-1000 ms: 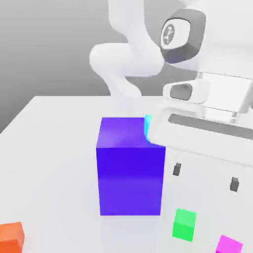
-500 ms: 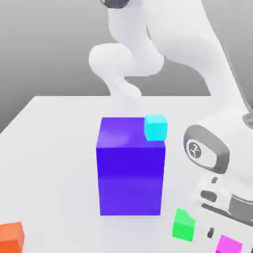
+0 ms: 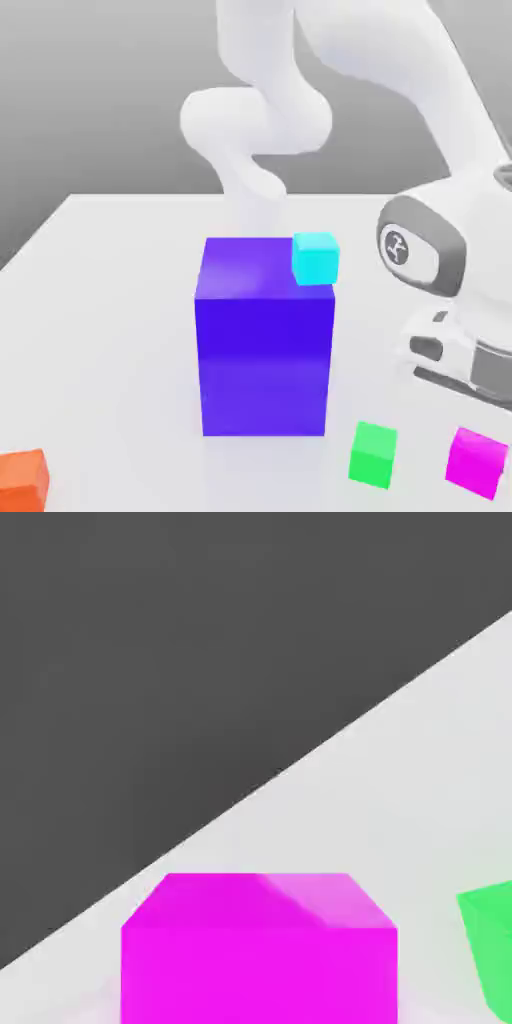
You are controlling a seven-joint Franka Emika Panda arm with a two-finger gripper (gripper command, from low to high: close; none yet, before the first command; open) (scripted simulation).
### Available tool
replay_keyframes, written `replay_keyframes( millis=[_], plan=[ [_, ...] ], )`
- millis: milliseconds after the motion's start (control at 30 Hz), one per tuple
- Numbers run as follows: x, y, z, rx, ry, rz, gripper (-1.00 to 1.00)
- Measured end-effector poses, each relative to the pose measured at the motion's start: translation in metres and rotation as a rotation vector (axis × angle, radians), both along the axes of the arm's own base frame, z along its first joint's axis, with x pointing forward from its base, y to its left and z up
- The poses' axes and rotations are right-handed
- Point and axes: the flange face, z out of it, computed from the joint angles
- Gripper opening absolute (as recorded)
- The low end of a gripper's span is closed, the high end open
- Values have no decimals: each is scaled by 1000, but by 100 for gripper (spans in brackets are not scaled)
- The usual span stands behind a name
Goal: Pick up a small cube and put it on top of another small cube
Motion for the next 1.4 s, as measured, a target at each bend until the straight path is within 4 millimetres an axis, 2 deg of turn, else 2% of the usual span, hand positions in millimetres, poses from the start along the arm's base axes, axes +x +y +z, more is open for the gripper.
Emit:
replay_keyframes(
  millis=[133, 267, 400, 533, 633, 767, 933, 1000, 1233, 1267, 1400],
  plan=[
    [-7, -7, 47, 39, -17, -101, -100],
    [-20, -10, 80, 63, -27, -192, -100],
    [-34, -12, 96, 72, -30, -283, -100],
    [-48, -15, 96, 65, -24, -378, -100],
    [-56, -19, 86, 52, -14, -455, -100],
    [-65, -29, 60, 25, 5, -566, -100],
    [-76, -52, 11, -21, 37, -718, -100],
    [-79, -67, -12, -39, 50, -786, -100],
    [-82, -69, -79, -47, 55, -806, -100],
    [-83, -70, -85, -47, 56, -806, 100],
    [-83, -69, -85, -47, 56, -806, 100]
  ],
)
